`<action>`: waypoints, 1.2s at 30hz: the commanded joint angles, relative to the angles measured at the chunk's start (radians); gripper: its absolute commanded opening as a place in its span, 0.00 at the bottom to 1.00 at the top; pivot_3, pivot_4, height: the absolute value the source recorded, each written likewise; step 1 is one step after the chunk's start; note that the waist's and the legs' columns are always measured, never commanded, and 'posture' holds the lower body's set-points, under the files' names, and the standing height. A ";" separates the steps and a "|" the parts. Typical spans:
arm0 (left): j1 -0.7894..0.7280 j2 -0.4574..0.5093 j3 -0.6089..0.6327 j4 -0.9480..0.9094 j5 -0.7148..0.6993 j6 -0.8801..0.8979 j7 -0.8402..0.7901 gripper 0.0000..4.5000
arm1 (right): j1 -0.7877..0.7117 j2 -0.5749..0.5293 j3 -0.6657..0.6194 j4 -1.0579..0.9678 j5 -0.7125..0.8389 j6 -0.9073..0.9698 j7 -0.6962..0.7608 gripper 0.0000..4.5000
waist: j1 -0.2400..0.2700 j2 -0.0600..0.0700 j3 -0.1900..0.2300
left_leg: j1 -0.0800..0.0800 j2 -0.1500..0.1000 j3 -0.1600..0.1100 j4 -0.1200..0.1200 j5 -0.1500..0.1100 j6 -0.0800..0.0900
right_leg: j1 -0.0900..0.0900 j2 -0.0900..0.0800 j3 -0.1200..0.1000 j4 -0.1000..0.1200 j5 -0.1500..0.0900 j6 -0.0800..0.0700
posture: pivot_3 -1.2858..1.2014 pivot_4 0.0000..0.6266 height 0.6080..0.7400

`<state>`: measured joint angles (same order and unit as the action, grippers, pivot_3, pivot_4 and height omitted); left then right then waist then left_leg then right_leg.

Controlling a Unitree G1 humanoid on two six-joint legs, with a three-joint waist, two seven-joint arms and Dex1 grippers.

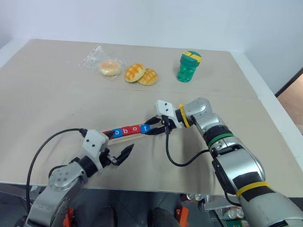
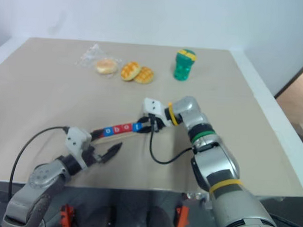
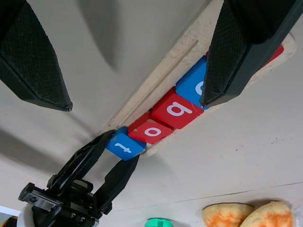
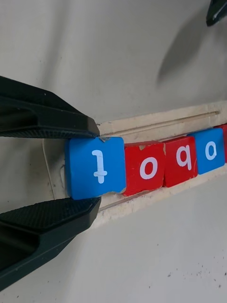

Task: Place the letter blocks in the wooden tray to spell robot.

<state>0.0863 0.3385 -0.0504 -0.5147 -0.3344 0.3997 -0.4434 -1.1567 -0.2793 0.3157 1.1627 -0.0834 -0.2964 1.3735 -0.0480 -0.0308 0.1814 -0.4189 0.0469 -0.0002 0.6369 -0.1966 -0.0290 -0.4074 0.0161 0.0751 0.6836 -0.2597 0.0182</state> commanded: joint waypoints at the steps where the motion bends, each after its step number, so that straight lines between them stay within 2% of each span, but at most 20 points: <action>1: 0.001 0.002 -0.002 -0.042 -0.004 0.000 0.003 1.00 | -0.040 0.011 -0.025 0.003 -0.004 -0.022 0.004 0.38 | 0.000 0.000 0.000 | 0.000 0.000 0.000 0.000 0.000 0.000 | 0.000 0.000 0.000 0.000 0.000 0.000 | 0.52 0.24 1.00; 36: 0.017 -0.001 0.010 -0.051 -0.008 0.006 0.013 1.00 | -0.080 0.048 -0.019 0.050 -0.052 -0.089 0.052 0.38 | 0.000 0.000 0.000 | 0.000 0.000 0.000 0.000 0.000 0.000 | 0.000 0.000 0.000 0.000 0.000 0.000 | 0.52 0.24 1.00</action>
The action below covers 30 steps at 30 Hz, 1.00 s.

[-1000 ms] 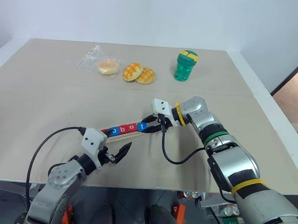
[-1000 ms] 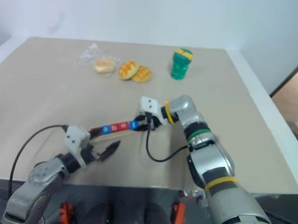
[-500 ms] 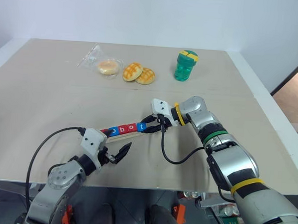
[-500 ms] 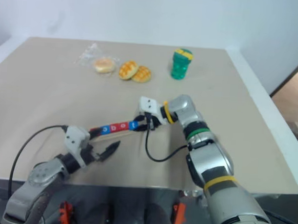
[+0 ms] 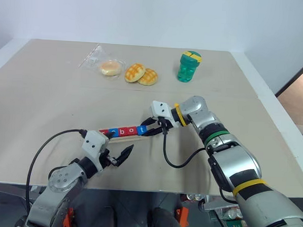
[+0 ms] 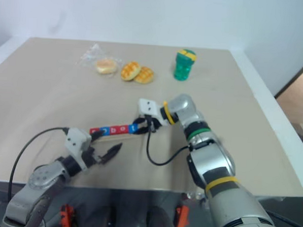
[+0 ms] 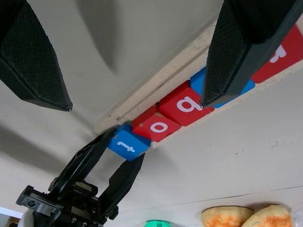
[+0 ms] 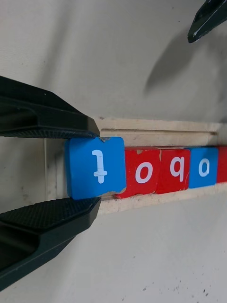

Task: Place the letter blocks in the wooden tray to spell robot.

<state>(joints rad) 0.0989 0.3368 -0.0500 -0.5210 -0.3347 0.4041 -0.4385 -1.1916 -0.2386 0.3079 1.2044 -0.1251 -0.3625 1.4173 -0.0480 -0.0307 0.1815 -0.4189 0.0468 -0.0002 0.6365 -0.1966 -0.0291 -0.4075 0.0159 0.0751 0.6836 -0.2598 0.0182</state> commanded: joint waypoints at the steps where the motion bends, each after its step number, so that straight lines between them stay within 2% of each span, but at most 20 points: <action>1: 0.005 0.001 0.010 -0.045 -0.008 0.002 0.009 1.00 | -0.044 0.006 -0.010 0.010 -0.014 -0.023 0.007 0.38 | 0.000 0.000 0.000 | 0.000 0.000 0.000 0.000 0.000 0.000 | 0.000 0.000 0.000 0.000 0.000 0.000 | 0.52 0.24 1.00; 30: 0.003 -0.001 0.006 -0.042 0.000 -0.005 0.005 1.00 | -0.036 0.014 -0.036 0.024 -0.016 0.033 -0.019 0.38 | 0.000 0.000 0.000 | 0.000 0.000 0.000 0.000 0.000 0.000 | 0.000 0.000 0.000 0.000 0.000 0.000 | 0.52 0.24 1.00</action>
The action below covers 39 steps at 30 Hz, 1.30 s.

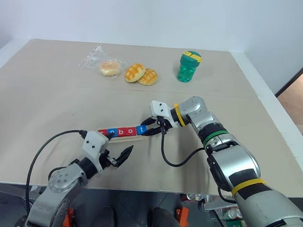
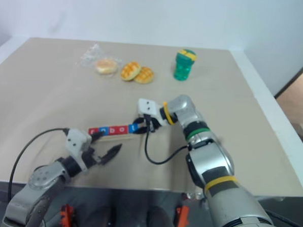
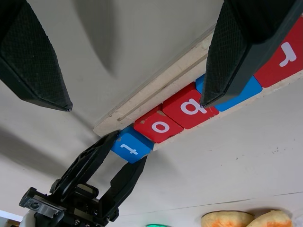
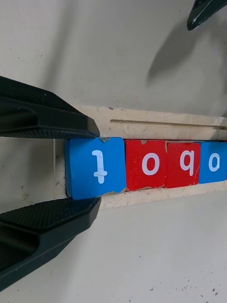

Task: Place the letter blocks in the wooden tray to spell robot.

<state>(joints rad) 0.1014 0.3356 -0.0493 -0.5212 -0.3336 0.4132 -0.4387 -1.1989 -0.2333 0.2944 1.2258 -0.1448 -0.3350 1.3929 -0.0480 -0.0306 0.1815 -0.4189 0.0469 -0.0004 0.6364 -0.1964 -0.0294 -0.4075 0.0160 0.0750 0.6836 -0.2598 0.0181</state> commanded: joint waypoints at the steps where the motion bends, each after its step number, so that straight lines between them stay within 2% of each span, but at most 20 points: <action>1: 0.001 -0.001 0.006 -0.042 -0.001 -0.016 0.006 1.00 | -0.028 0.011 -0.024 0.002 0.005 0.008 0.006 0.38 | 0.000 0.000 0.000 | 0.000 0.000 0.000 0.000 0.000 0.000 | 0.000 0.000 0.000 0.000 0.000 0.000 | 0.52 0.24 1.00; 10: 0.006 -0.035 0.028 -0.063 -0.055 -0.050 -0.008 1.00 | -0.033 0.015 -0.030 0.005 0.002 0.027 -0.002 0.38 | 0.000 0.000 0.000 | 0.000 0.000 0.000 0.000 0.000 0.000 | 0.000 0.000 0.000 0.000 0.000 0.000 | 0.52 0.24 1.00; 39: -0.004 -0.027 0.024 -0.052 -0.047 -0.034 -0.004 1.00 | -0.033 0.017 -0.065 -0.005 0.021 0.146 0.022 0.38 | 0.000 0.000 0.000 | 0.000 0.000 0.000 0.000 0.000 0.000 | 0.000 0.000 0.000 0.000 0.000 0.000 | 0.52 0.24 1.00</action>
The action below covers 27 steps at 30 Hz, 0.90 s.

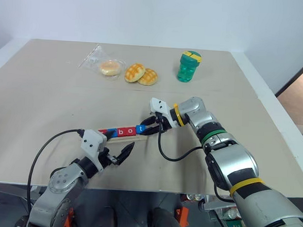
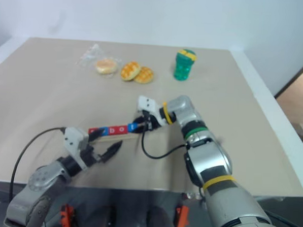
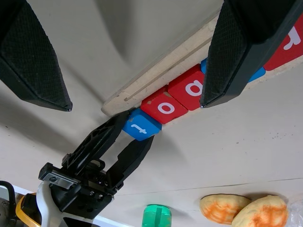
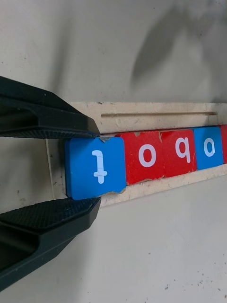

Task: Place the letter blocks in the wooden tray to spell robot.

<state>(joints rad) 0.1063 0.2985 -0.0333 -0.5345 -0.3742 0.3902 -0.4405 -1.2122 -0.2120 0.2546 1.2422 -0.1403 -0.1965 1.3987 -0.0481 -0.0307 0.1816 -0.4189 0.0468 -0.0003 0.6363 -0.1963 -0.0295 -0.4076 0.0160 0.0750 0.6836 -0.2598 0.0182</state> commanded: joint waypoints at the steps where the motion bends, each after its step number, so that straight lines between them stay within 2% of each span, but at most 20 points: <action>1: -0.009 0.011 0.008 -0.038 -0.007 -0.009 -0.004 1.00 | -0.018 -0.004 -0.025 -0.024 0.016 0.006 0.017 0.38 | 0.000 0.000 0.000 | 0.000 0.000 0.000 0.000 0.000 0.000 | 0.000 0.000 0.000 0.000 0.000 0.000 | 0.52 0.24 1.00; 17: -0.017 0.024 0.012 -0.035 -0.007 0.002 -0.005 1.00 | -0.003 -0.015 -0.053 -0.039 0.028 0.035 -0.020 0.38 | 0.000 0.000 0.000 | 0.000 0.000 0.000 0.000 0.000 0.000 | 0.000 0.000 0.000 0.000 0.000 0.000 | 0.52 0.24 1.00; 27: -0.035 0.037 0.006 -0.021 -0.009 0.008 -0.015 1.00 | 0.054 -0.021 -0.050 -0.120 0.044 0.066 0.013 0.38 | 0.000 0.000 0.000 | 0.000 0.000 0.000 0.000 0.000 0.000 | 0.000 0.000 0.000 0.000 0.000 0.000 | 0.52 0.24 1.00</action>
<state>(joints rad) 0.0812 0.3282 -0.0332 -0.5328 -0.3743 0.4002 -0.4460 -1.1654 -0.2242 0.2196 1.1775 -0.1210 -0.1394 1.3934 -0.0481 -0.0306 0.1816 -0.4190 0.0467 -0.0004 0.6361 -0.1963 -0.0296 -0.4076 0.0160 0.0749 0.6836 -0.2599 0.0183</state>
